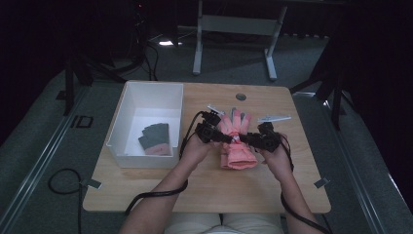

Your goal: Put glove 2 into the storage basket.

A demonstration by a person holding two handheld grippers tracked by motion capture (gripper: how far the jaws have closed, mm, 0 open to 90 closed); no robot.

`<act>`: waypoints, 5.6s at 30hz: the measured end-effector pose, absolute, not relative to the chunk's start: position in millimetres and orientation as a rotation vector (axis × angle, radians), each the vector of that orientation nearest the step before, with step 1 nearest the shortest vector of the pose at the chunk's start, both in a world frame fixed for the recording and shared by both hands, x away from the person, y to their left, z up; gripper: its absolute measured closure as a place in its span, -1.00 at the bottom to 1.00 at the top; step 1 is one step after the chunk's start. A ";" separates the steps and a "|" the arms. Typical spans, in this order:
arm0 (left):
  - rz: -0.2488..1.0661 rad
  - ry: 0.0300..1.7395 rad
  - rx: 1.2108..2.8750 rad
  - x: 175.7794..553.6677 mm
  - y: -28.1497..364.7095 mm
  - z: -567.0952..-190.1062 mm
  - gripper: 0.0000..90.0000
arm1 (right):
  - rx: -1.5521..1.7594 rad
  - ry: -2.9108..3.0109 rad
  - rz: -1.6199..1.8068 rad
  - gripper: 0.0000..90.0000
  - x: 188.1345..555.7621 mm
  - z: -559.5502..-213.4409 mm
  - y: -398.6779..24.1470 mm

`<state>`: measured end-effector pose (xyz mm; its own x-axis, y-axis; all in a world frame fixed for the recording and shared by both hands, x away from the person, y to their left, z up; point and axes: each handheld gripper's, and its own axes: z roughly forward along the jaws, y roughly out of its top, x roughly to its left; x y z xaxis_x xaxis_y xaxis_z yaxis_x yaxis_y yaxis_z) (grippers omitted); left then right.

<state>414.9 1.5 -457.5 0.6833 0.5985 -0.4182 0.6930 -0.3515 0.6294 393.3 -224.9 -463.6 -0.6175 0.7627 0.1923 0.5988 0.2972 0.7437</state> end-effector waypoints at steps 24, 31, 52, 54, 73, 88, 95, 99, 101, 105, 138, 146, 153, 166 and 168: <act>0.036 0.978 2.063 401.7 69.5 -366.1 0.64 | 1.055 2.336 1.330 0.66 396.2 -378.6 -157.5; 0.078 1.022 2.037 401.0 101.5 -350.0 0.64 | 0.989 2.364 1.336 0.66 406.4 -362.0 -124.3; 0.169 1.207 1.935 394.2 207.3 -327.5 0.64 | 0.821 2.463 1.341 0.66 431.2 -336.8 -17.3; 0.177 1.239 1.915 393.1 221.8 -329.2 0.64 | 0.807 2.489 1.332 0.66 435.2 -336.6 0.6; 0.096 1.427 1.822 415.3 245.1 -412.5 0.65 | 0.871 2.598 1.215 0.67 466.1 -407.1 43.8; 0.135 1.549 1.862 409.4 236.1 -449.7 0.64 | 0.847 2.675 0.983 0.71 463.1 -440.6 62.4; 0.131 1.562 1.824 402.4 238.5 -459.0 0.65 | 0.813 2.705 0.888 0.69 460.9 -441.7 69.3; 0.151 1.578 1.847 402.0 234.9 -466.2 0.64 | 0.835 2.748 0.799 0.64 463.3 -446.3 75.9; 0.152 1.585 1.842 402.5 234.3 -467.5 0.63 | 0.837 2.752 0.786 0.64 464.3 -447.6 76.4; 0.165 1.613 1.843 405.7 231.4 -473.6 0.56 | 0.843 2.754 0.705 0.61 466.3 -450.3 81.3; 0.420 1.604 1.743 389.2 234.0 -438.8 -0.01 | 0.896 2.634 1.075 0.10 449.6 -398.5 21.6; 0.476 1.475 1.747 373.0 212.5 -414.5 -0.02 | 0.864 2.597 1.196 -0.04 441.4 -384.4 -0.1; 0.495 1.334 1.802 358.5 181.2 -392.9 -0.07 | 0.855 2.541 1.297 -0.40 435.4 -369.7 -31.7; 0.431 1.128 1.851 341.2 128.8 -382.1 -0.39 | 0.846 2.512 1.365 -0.64 432.8 -373.2 -93.5; 0.392 1.067 1.878 340.1 121.1 -383.6 -0.50 | 0.839 2.501 1.367 -0.64 431.6 -375.0 -101.4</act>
